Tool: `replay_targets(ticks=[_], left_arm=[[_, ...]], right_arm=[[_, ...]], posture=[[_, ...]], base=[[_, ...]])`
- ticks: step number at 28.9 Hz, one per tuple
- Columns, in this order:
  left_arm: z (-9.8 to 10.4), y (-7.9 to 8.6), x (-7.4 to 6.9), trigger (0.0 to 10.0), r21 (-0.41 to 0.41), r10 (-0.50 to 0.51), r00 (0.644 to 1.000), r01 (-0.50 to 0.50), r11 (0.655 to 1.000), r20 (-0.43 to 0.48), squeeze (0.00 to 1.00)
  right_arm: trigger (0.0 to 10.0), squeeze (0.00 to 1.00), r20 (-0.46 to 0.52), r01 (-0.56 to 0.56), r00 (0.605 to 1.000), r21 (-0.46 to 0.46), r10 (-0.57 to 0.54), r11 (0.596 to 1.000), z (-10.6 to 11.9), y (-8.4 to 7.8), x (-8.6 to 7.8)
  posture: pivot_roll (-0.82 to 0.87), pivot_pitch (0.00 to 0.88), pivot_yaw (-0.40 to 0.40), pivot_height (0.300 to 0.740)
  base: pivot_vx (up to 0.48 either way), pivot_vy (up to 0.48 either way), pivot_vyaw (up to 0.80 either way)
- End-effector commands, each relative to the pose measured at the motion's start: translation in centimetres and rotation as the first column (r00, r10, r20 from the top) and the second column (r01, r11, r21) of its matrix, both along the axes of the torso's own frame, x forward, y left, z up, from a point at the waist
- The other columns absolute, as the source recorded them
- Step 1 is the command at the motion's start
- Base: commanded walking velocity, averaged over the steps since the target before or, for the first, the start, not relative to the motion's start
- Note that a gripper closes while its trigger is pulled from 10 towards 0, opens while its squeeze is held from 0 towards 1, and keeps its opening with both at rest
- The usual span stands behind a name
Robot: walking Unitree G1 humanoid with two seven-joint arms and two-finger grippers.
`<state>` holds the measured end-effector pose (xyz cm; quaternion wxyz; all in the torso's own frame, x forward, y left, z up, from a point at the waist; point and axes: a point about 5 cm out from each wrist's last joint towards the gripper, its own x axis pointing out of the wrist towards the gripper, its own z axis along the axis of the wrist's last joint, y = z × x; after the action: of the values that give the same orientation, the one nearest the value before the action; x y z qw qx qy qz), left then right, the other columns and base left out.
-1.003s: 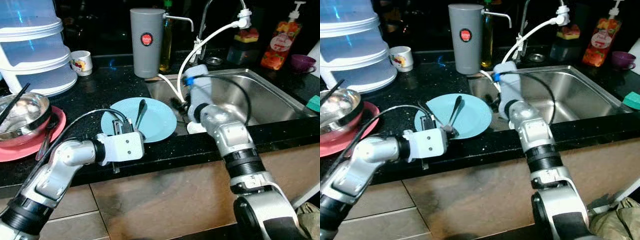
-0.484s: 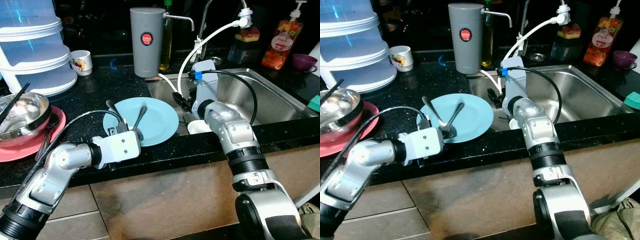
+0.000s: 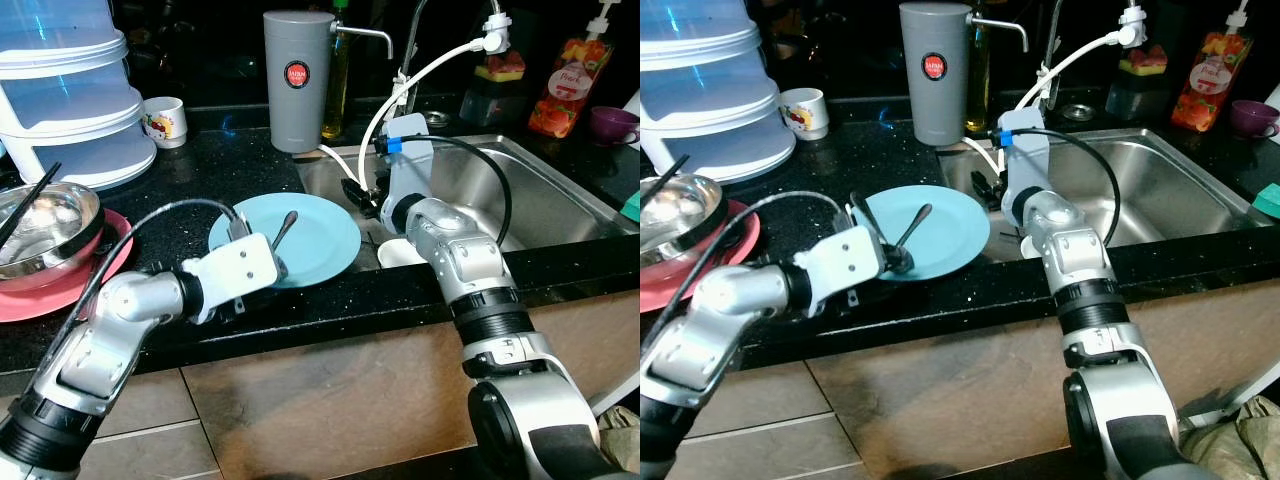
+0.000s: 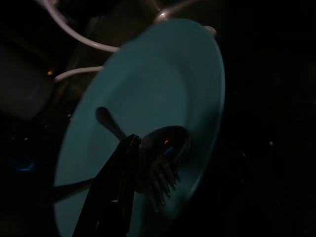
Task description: Kitchen organization
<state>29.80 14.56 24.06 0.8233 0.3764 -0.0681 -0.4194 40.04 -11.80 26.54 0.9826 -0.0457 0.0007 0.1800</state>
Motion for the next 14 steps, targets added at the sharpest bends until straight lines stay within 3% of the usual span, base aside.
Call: replay_targets(ticks=[1,3,4,6,8,11,14], left_arm=[[1.3,0.4,-0.2,10.0,-0.016,0.011,1.000,-0.010,1.000,0.028,0.00],[2.3,0.8,-0.5,10.0,-0.043,0.031,0.999,-0.029,0.999,0.031,0.00],[3.7,1.9,-1.2,10.0,-0.095,0.052,0.999,-0.051,0.994,0.011,0.00],[4.1,3.1,-2.0,10.0,-0.130,0.077,0.997,-0.081,0.988,-0.031,0.00],[4.1,3.3,-2.2,10.0,-0.135,0.080,0.996,-0.085,0.987,-0.041,0.00],[2.9,3.3,-2.6,10.0,-0.108,0.088,0.994,-0.094,0.990,-0.066,0.00],[0.9,2.1,-2.6,10.0,-0.070,0.077,0.993,-0.083,0.994,-0.091,0.00]], right_arm=[[10.0,0.00,0.007,-0.018,1.000,0.006,0.018,1.000,0.2,0.4,0.0],[10.0,0.00,0.007,-0.028,1.000,0.005,0.028,1.000,0.3,0.6,0.0],[10.0,0.00,0.005,-0.045,0.999,-0.002,0.045,0.999,0.2,0.9,-0.1],[10.0,0.00,-0.003,-0.064,0.998,-0.008,0.064,0.998,-0.1,1.3,-0.2],[10.0,0.00,-0.004,-0.068,0.998,-0.009,0.068,0.998,-0.2,1.3,-0.2],[10.0,0.00,-0.011,-0.083,0.997,-0.011,0.082,0.997,-0.5,1.8,-0.2],[10.0,0.00,-0.014,-0.090,0.996,-0.012,0.090,0.996,-0.6,2.2,-0.2]], posture=[[0.06,0.059,-0.029,0.740],[0.06,0.059,-0.029,0.740],[0.06,0.053,-0.036,0.740],[0.07,0.051,-0.042,0.740],[0.07,0.051,-0.042,0.740],[0.08,0.050,-0.051,0.740],[0.08,0.051,-0.051,0.740]], base=[[0.000,0.000,0.00],[0.000,0.000,0.00],[0.000,0.000,0.00],[0.000,0.000,0.00],[0.000,0.000,0.00],[0.000,0.000,0.00],[0.000,0.000,0.00]])
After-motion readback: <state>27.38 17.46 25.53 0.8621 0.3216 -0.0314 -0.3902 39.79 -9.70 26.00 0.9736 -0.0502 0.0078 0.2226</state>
